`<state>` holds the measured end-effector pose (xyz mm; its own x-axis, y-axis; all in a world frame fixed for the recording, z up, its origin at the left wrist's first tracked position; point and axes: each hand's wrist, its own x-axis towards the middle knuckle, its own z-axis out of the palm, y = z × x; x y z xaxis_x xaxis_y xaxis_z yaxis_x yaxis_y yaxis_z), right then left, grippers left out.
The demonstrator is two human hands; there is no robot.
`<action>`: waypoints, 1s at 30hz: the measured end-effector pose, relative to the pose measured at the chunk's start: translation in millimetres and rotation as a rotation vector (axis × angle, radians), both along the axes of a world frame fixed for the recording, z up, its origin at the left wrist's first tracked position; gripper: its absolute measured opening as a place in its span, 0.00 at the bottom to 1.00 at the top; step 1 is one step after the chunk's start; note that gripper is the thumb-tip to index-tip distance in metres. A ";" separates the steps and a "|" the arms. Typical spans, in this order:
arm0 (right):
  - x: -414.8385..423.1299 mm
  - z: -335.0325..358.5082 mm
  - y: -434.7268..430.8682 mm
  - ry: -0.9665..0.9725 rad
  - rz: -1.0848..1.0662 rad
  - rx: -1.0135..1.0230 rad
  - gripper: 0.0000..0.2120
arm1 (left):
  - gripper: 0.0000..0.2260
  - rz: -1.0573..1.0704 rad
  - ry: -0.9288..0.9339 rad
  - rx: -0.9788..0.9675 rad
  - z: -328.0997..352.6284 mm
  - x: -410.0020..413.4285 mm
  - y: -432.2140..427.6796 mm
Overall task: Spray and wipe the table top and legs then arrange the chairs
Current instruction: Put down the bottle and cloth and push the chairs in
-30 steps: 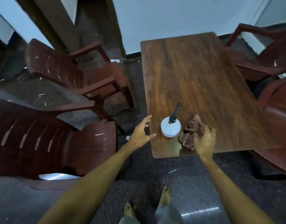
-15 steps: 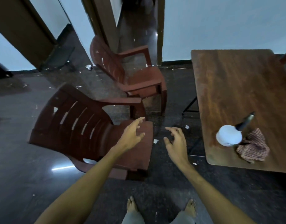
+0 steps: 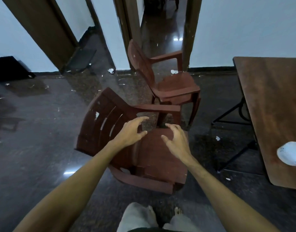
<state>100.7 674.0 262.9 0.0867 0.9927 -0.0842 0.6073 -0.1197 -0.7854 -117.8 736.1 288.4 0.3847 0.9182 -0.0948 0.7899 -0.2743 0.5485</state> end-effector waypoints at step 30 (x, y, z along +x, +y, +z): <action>-398.8 -15.3 100.6 0.001 -0.278 -0.460 0.56 | 0.30 -1.292 0.718 0.179 -12.9 -261.8 290.7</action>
<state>-298.1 774.6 247.6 0.3403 0.7929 -0.5055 0.5029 -0.6077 -0.6146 -379.6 1026.8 275.5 0.8429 0.0072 -0.5380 0.0346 -0.9986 0.0409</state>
